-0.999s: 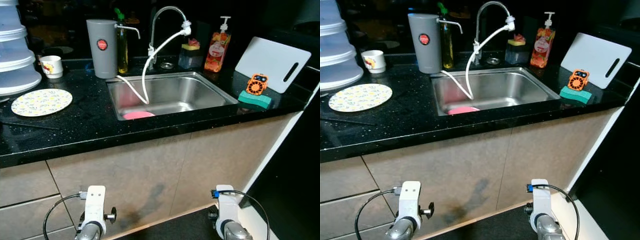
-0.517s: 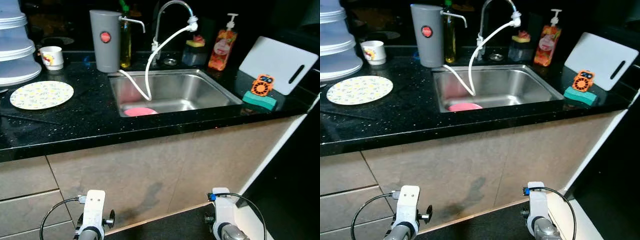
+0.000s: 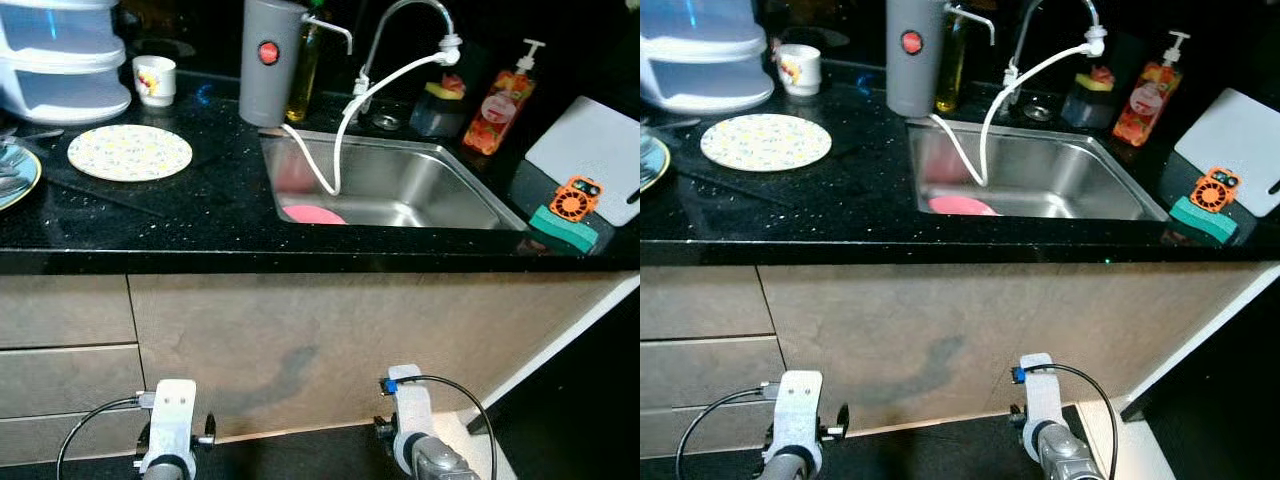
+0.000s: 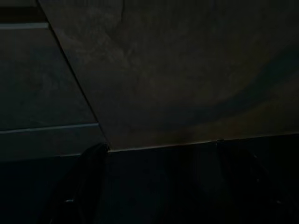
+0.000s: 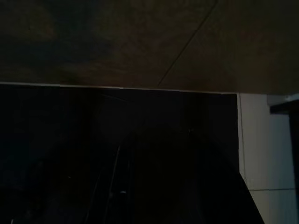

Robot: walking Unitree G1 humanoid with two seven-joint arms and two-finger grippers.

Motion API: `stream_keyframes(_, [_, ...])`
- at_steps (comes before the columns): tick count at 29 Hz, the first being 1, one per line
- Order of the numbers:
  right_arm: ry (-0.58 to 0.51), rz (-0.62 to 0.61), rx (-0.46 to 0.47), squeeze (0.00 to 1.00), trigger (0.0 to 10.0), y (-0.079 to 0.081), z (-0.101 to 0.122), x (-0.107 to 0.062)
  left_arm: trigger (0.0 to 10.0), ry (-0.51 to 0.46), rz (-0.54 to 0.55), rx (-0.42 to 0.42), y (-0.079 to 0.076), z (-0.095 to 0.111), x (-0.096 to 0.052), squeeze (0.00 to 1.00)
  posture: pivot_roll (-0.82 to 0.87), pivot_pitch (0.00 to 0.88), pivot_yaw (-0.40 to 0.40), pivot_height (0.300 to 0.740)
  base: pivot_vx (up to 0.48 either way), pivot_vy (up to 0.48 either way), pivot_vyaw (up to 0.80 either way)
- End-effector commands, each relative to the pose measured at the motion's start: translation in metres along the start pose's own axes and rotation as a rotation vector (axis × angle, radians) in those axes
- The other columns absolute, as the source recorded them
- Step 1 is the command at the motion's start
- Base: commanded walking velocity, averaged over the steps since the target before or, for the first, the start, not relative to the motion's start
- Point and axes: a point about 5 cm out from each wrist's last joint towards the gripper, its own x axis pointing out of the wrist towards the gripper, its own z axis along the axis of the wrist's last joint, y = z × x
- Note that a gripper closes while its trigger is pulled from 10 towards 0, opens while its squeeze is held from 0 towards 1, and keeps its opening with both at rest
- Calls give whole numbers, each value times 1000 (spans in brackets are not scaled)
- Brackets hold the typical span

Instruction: Kitchen organization

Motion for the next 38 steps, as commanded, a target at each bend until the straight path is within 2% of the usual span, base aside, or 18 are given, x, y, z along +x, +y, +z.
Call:
stream_keyframes(1, [44, -5, 12, 0, 10000, -3, -8, -1, 10000, 22, 10, -9, -5, -3, -4, 0, 186, 87, -242, 740, 0, 0, 0])
stream_keyframes(4, [46, -16, 55, 0, 10000, -2, -7, -1, 10000, 19, 20, -11, -4, 1, -3, 0, 177, 85, -222, 740, 0, 0, 0])
stream_keyframes(5, [47, -27, 83, 0, 10000, -2, -8, -1, 10000, 17, 18, -8, -4, 4, -2, 0, 169, 85, -187, 740, 0, 0, 0])
stream_keyframes(7, [46, -37, 111, 0, 10000, -3, -9, -1, 10000, 14, 14, -4, -4, 6, -1, 0, 161, 85, -169, 740, 0, 0, 0])
stream_keyframes(8, [46, -46, 132, 0, 10000, -3, -12, -2, 10000, 9, 9, 3, -4, 9, 2, 0, 134, 83, -127, 740, 0, 0, 0])
stream_keyframes(13, [39, -81, 194, 0, 10000, -5, -17, -4, 10000, -3, -5, 28, -1, 16, 8, 0, 94, 82, -64, 740, 0, 0, 0])
stream_keyframes(14, [29, -94, 211, 0, 10000, -7, -17, -5, 10000, 0, -4, 27, 0, 17, 10, 0, 59, 77, -24, 740, 0, 0, 0])
stream_keyframes(21, [-11, -120, 251, 0, 10000, -13, -15, -6, 10000, 20, 0, 21, 6, 14, 19, 0, 24, 69, -7, 740, 0, 0, 0])
stream_keyframes(23, [-20, -115, 218, 0, 10000, -14, -11, -5, 10000, 65, -34, -74, 5, 2, 18, 0, 8, 68, -17, 740, 0, 0, 0])
stream_keyframes(25, [-27, -111, 202, 0, 10000, -14, -9, -5, 10000, 83, -52, -80, 3, -3, 17, 0, 6, 65, -24, 740, 0, 0, 0])
stream_keyframes(32, [-33, -74, 178, 0, 10000, -9, 3, -1, 10000, 103, -59, -35, 4, -11, 14, 0, 23, 57, -78, 740, 0, 0, 0])
stream_keyframes(38, [-28, -55, 192, 0, 10000, -5, 6, 1, 10000, 91, -48, -38, 7, -6, 19, 0, 29, 64, -68, 740, 0, 0, 0])
